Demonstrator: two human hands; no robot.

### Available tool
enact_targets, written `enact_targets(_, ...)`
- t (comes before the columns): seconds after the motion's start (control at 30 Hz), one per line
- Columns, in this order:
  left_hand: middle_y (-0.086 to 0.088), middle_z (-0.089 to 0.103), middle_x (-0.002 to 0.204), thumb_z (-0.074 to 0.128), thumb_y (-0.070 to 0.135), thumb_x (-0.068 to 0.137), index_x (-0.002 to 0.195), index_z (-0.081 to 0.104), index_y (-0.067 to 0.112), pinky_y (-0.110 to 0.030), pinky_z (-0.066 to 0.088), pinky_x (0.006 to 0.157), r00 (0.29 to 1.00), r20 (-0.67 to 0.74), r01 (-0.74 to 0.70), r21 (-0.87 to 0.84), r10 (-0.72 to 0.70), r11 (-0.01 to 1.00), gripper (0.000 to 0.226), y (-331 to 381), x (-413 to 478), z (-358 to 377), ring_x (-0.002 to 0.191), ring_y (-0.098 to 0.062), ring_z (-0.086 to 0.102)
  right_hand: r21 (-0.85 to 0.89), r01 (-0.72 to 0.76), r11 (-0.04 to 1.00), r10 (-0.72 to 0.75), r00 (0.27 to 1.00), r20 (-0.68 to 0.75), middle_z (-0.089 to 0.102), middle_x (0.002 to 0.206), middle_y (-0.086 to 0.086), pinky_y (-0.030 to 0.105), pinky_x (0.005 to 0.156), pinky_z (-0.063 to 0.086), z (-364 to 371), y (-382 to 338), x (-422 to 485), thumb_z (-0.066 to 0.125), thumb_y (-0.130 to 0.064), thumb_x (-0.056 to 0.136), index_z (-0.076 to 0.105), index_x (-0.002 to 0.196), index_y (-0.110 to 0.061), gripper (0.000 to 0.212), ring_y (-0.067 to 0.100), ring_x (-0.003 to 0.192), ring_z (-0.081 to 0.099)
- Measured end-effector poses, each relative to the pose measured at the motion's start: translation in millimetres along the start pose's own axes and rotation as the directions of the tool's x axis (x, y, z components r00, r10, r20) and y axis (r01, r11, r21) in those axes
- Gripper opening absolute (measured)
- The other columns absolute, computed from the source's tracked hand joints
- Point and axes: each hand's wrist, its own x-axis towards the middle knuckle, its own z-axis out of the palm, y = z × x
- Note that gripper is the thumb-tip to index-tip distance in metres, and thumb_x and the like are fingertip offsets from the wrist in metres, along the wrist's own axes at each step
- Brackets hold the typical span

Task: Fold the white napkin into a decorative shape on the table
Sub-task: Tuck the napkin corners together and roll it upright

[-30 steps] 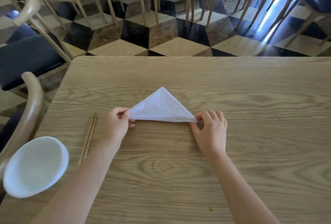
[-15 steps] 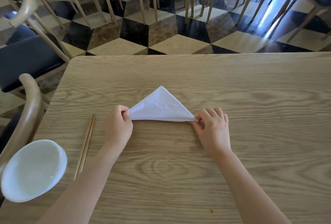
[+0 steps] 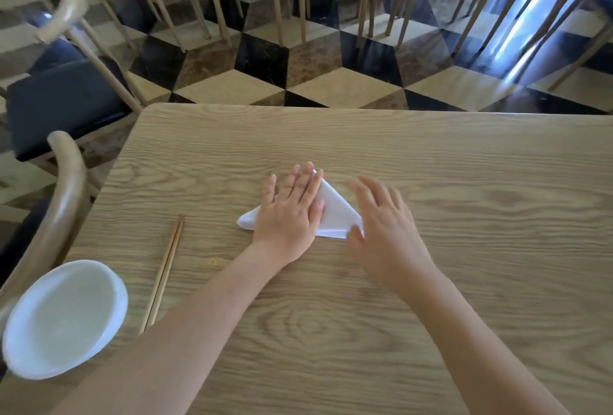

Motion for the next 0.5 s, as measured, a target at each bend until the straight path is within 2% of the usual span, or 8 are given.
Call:
enact_targets(0.03,0.004,0.004,0.158,0.013,0.033,0.098,0.148,0.004,0.020,-0.043,-0.002,0.117,1.000,0.007,0.001,0.012,-0.001,1.000,0.052,0.4,0.8,-0.8,0.145,-0.015,0.002,0.057,0.038,0.998,-0.039,0.999,0.023,0.027,0.152,0.004,0.036,0.113,0.018,3.4,-10.2,12.6,0.044,-0.018,0.090,0.029,0.142,-0.014,0.055,0.022,0.138,0.021)
enact_targets(0.1,0.006,-0.002,0.158,0.011,0.030,0.098,0.147,-0.001,0.020,-0.040,-0.006,0.117,0.999,0.054,0.008,-0.028,-0.006,1.000,0.052,-1.9,1.5,-2.0,0.144,-0.011,-0.004,0.094,0.020,0.995,-0.033,0.991,0.133,0.007,0.158,0.001,0.033,0.118,0.000,18.3,-22.5,32.1,0.027,-0.029,0.099,0.011,0.148,-0.015,0.053,0.013,0.144,0.000)
enact_targets(0.17,0.008,-0.006,0.157,0.017,0.027,0.100,0.147,-0.002,0.022,-0.036,-0.009,0.116,0.993,0.116,0.015,-0.116,-0.001,0.993,0.051,-6.9,3.3,-5.5,0.143,-0.007,-0.009,0.005,-0.021,1.000,0.019,0.975,0.223,-0.003,0.158,-0.002,0.031,0.117,-0.008,37.5,-18.7,37.0,0.015,-0.041,0.100,0.001,0.148,-0.018,0.055,0.009,0.143,-0.010)
enact_targets(0.2,0.009,-0.006,0.157,0.019,0.027,0.101,0.147,-0.002,0.022,-0.035,-0.008,0.117,0.992,0.122,0.001,-0.131,0.015,0.991,0.051,-9.3,3.5,-6.8,0.143,-0.006,-0.009,-0.056,-0.017,0.998,0.029,0.976,0.214,-0.004,0.158,-0.004,0.031,0.117,-0.010,45.5,-13.4,34.7,0.010,-0.045,0.098,-0.002,0.148,-0.019,0.058,0.008,0.143,-0.012)
enact_targets(0.3,0.010,-0.006,0.156,0.021,0.029,0.101,0.147,-0.001,0.023,-0.036,-0.005,0.118,0.995,0.076,-0.055,-0.083,0.062,0.995,0.052,-17.0,0.3,-6.4,0.143,-0.007,-0.006,-0.147,0.033,0.989,-0.014,0.992,0.127,-0.001,0.158,-0.006,0.033,0.116,-0.012,56.9,-2.0,26.7,0.000,-0.051,0.092,-0.002,0.148,-0.022,0.063,0.008,0.143,-0.010)
enact_targets(0.43,0.009,0.002,0.156,0.008,0.041,0.096,0.147,0.003,0.023,-0.039,0.002,0.119,0.998,0.068,-0.009,-0.040,0.012,0.999,0.055,-30.8,-5.2,-6.6,0.144,-0.009,0.002,-0.197,0.063,0.978,-0.050,0.996,0.069,0.013,0.157,-0.003,0.038,0.118,-0.005,52.1,10.8,13.3,0.016,-0.040,0.098,0.012,0.148,-0.018,0.054,0.013,0.145,0.003)
enact_targets(0.5,0.008,0.006,0.156,-0.002,0.044,0.089,0.148,0.004,0.021,-0.039,0.003,0.119,0.996,0.081,0.029,-0.030,-0.027,0.999,0.063,-38.8,-9.2,-10.5,0.144,-0.010,0.003,-0.230,0.046,0.972,-0.035,0.998,0.050,0.021,0.155,0.000,0.041,0.118,0.001,44.8,17.0,1.9,0.016,-0.037,0.098,0.021,0.147,-0.014,0.054,0.017,0.144,0.010)
